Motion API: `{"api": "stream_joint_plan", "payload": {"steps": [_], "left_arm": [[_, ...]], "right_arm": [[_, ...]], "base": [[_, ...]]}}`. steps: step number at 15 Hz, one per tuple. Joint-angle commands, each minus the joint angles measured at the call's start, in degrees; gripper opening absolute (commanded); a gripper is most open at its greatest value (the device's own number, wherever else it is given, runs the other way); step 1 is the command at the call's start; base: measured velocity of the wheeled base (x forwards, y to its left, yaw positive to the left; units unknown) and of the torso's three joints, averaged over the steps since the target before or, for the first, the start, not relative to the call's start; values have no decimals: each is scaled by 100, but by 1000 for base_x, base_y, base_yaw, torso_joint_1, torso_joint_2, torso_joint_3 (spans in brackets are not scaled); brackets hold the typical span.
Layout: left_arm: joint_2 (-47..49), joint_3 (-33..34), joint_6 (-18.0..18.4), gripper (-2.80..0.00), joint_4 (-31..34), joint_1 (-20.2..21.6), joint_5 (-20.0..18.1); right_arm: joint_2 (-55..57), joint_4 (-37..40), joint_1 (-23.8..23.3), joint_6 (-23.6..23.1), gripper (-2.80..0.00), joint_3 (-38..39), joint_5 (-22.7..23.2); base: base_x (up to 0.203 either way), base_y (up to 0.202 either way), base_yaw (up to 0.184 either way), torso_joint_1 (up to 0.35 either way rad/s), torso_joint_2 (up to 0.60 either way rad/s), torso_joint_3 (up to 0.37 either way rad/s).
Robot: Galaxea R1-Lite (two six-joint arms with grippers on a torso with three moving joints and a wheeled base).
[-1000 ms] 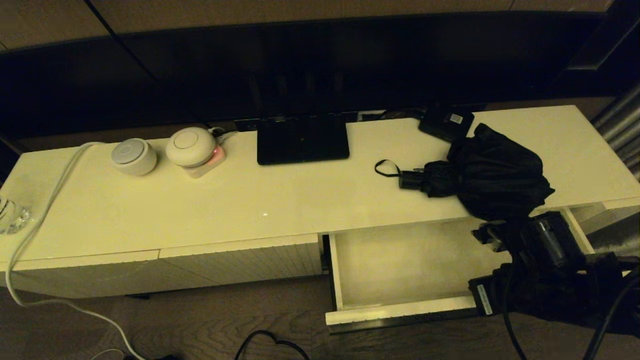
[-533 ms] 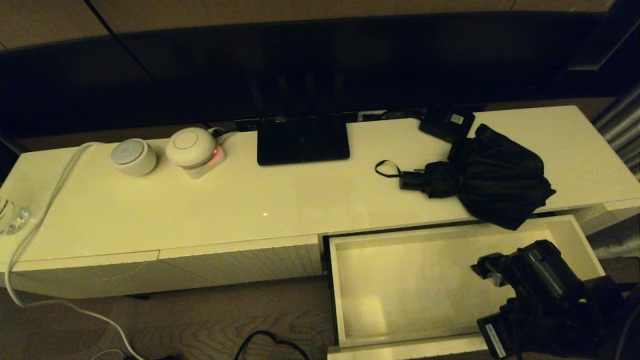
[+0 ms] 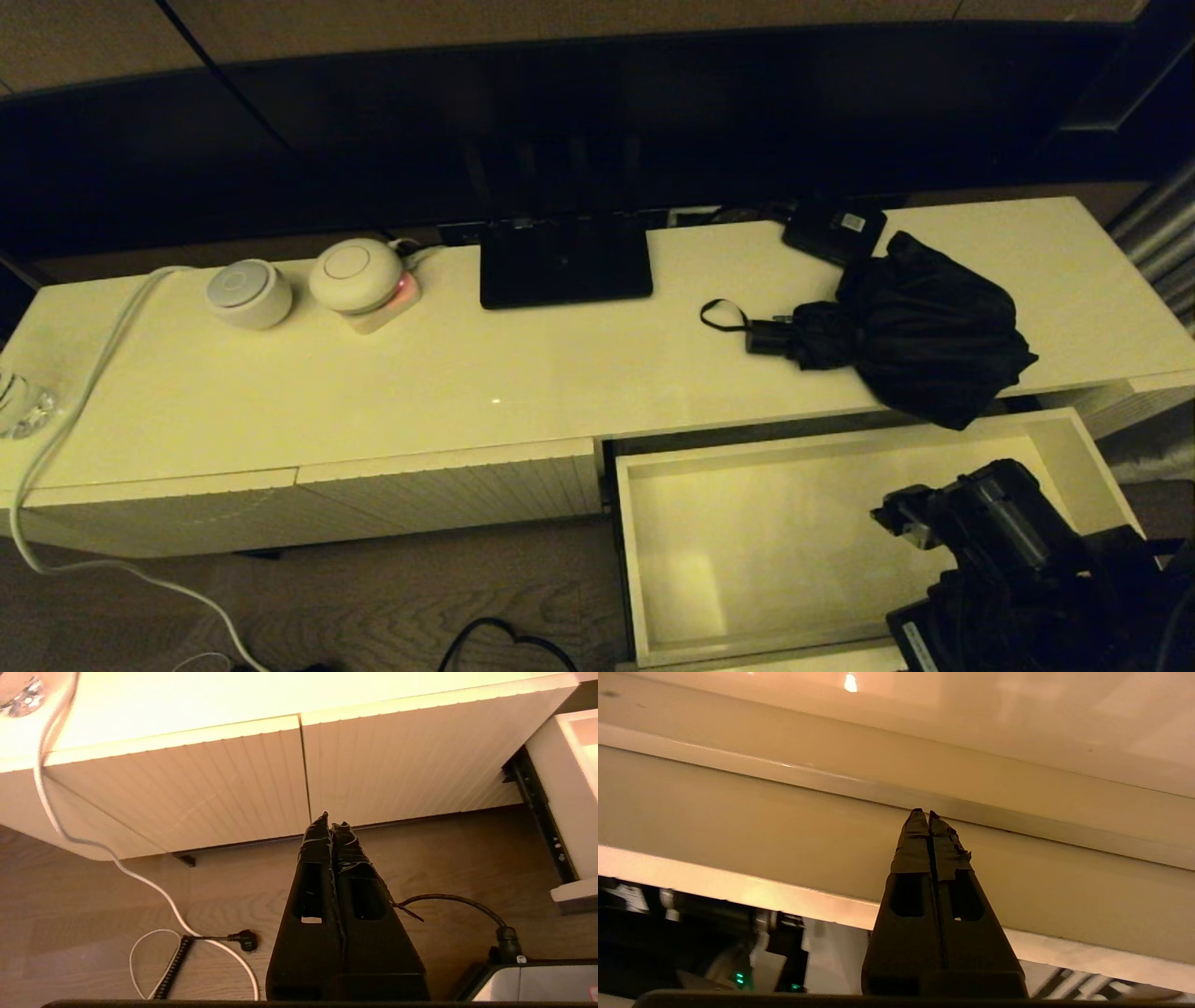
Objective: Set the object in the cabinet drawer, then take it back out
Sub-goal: Open the drawer
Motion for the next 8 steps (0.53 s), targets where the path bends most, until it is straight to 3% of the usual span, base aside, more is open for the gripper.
{"api": "stream_joint_plan", "payload": {"steps": [1, 3, 5, 6, 8], "left_arm": [[0, 18, 2, -280, 2, 2, -2], [0, 18, 2, -280, 2, 2, -2], [0, 18, 2, -280, 2, 2, -2], [0, 18, 2, -280, 2, 2, -2], [0, 18, 2, -280, 2, 2, -2]], "right_arm": [[-503, -325, -29, -9, -280, -71, -55], [-1042, -367, -36, -121, -280, -109, -119], [-1596, -367, -39, -519, -280, -204, -185], [-1861, -358, -32, -854, -280, -212, -234], [-2281, -290, 5, -2190, -280, -163, -384]], "base": [[0, 0, 0, 0, 0, 0], [0, 0, 0, 0, 0, 0], [0, 0, 0, 0, 0, 0], [0, 0, 0, 0, 0, 0], [0, 0, 0, 0, 0, 0]]}}
